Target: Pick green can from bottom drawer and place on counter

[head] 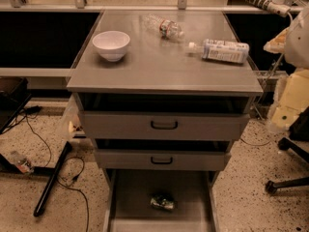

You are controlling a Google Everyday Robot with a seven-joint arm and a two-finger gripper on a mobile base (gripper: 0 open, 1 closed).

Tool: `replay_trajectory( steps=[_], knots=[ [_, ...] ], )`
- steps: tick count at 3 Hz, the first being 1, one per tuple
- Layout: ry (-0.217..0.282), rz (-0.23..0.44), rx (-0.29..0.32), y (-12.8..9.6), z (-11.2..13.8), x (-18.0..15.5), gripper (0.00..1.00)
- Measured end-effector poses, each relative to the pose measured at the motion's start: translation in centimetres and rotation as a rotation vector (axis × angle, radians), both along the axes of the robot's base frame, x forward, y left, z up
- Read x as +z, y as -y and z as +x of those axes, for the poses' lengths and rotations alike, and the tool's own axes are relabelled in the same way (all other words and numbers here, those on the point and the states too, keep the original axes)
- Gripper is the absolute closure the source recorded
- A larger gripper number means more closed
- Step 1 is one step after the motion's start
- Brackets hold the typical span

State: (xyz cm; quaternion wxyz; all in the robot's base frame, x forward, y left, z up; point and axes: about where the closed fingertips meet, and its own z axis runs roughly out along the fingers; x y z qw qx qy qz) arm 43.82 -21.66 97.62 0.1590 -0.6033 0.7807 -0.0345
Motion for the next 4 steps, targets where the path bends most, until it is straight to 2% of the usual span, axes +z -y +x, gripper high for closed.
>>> replay_trajectory(
  steps=[1,2,3,4],
  knots=[
    [0.003,0.004,0.006,-0.3,-0.1,-0.2,0.0],
    [-0.016,0.05,0.056,-1.9,-1.4,-3.8,0.0],
    [-0.05,0.12,0.086,-1.8,-2.7,-11.1,0.0],
    [-0.039,0.184,0.086,-1.2,-3.1,-17.7,0.0]
  ],
)
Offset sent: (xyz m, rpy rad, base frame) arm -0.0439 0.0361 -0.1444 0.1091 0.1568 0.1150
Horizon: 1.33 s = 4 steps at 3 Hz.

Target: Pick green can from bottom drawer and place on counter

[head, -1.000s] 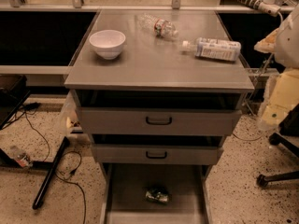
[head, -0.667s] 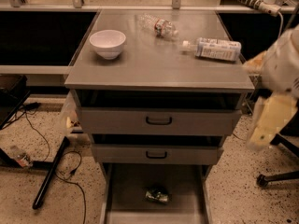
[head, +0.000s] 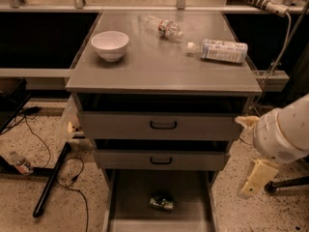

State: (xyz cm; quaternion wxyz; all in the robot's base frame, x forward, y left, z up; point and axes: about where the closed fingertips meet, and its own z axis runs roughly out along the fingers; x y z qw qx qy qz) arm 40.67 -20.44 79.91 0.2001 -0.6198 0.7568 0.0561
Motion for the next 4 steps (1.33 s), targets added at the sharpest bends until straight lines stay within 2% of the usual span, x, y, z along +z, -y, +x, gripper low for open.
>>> replay_trajectory(
  steps=[1,2,3,4],
  knots=[
    [0.018,0.027,-0.025,0.3,2.2,-5.5,0.0],
    [0.018,0.027,-0.024,0.3,2.2,-5.5,0.0],
    [0.055,0.043,0.026,-1.1,1.7,-7.0,0.0],
    [0.096,0.072,0.078,-2.8,1.7,-11.3,0.0]
  ],
)
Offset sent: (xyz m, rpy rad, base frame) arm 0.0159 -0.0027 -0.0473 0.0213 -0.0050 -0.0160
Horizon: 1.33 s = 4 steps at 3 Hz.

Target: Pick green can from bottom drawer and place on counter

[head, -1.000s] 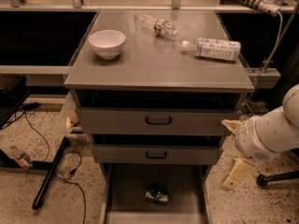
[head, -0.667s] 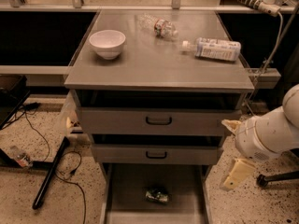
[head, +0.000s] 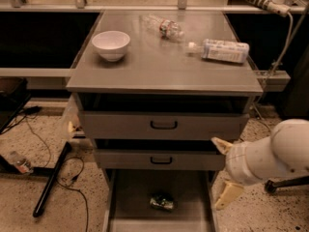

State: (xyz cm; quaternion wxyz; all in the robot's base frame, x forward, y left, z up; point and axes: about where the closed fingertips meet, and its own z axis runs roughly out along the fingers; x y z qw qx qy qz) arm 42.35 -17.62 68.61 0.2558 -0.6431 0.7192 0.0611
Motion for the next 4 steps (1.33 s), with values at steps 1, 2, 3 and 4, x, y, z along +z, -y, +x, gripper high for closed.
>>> replay_trajectory(
  steps=[1,2,3,4],
  knots=[
    [0.031,0.017,0.013,-1.2,0.3,-5.7,0.0],
    [0.055,0.054,-0.007,-1.4,2.3,-10.6,0.0],
    [-0.003,0.104,-0.054,-1.1,4.3,-16.3,0.0],
    [-0.003,0.105,-0.054,-1.1,4.3,-16.3,0.0]
  ],
)
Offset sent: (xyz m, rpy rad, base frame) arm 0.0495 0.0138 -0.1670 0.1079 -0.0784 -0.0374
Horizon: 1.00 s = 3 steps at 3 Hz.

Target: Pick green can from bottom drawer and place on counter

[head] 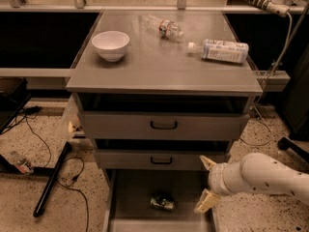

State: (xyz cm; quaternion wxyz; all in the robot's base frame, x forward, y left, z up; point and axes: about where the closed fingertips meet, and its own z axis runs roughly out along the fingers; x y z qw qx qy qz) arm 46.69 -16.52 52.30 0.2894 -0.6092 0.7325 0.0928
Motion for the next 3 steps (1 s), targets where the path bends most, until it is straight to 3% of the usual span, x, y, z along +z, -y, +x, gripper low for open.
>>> replay_trajectory(
  steps=[1,2,3],
  knots=[
    [-0.001,0.032,0.004,-0.3,-0.2,-0.5,0.0],
    [0.041,0.053,0.018,-0.5,-0.2,-3.2,0.0],
    [0.084,0.07,0.021,-0.2,0.8,-7.9,0.0]
  ],
)
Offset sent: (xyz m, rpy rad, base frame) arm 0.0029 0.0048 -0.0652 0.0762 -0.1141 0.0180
